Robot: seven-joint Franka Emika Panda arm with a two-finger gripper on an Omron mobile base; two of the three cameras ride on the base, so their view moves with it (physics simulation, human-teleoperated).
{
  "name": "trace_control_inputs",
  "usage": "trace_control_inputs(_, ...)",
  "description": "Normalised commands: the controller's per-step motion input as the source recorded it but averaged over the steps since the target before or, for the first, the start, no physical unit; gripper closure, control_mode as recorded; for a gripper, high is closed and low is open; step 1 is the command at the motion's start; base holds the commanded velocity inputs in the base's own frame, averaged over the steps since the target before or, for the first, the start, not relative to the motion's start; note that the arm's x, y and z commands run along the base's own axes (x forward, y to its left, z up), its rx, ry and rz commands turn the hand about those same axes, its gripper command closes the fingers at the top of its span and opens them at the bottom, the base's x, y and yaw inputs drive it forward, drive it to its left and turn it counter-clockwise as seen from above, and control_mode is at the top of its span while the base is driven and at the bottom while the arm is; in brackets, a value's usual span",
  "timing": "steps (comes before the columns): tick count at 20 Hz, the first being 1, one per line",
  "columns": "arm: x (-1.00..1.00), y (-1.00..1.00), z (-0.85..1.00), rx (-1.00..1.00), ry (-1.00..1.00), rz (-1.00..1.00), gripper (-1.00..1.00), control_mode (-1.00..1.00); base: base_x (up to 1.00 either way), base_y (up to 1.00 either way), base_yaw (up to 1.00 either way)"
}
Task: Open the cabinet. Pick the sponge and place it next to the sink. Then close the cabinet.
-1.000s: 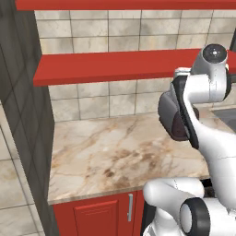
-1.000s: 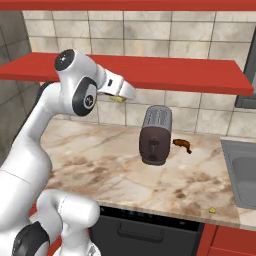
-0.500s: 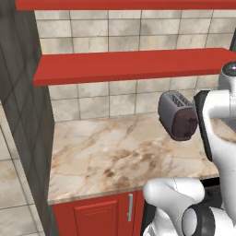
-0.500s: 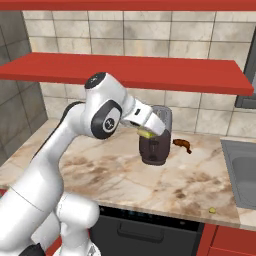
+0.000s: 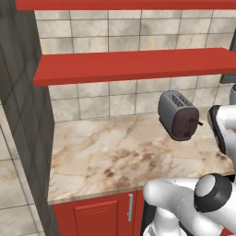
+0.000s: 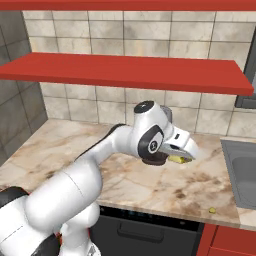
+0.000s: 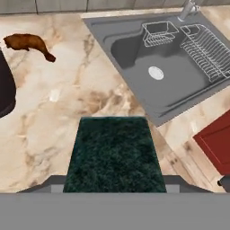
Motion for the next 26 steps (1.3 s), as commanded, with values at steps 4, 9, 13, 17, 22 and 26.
trace_control_inputs(4,0.59,-0.85,-0.66,0.07,0.13,0.18,1.0,-1.0,0.0,0.0,0.0)
trace_control_inputs(9,0.59,-0.65,-0.57,0.03,0.08,0.19,1.0,-1.0,0.0,0.0,0.0)
trace_control_inputs(13,0.41,-0.58,-0.51,0.04,0.07,0.15,1.0,-1.0,0.0,0.0,0.0)
trace_control_inputs(17,0.28,-0.49,-0.51,0.03,0.06,0.11,1.0,-1.0,0.0,0.0,0.0)
trace_control_inputs(22,0.21,-0.51,-0.48,0.02,0.05,0.07,1.0,-1.0,0.0,0.0,0.0)
trace_control_inputs(26,0.29,-0.3,-0.42,0.0,0.06,0.04,1.0,-1.0,0.0,0.0,0.0)
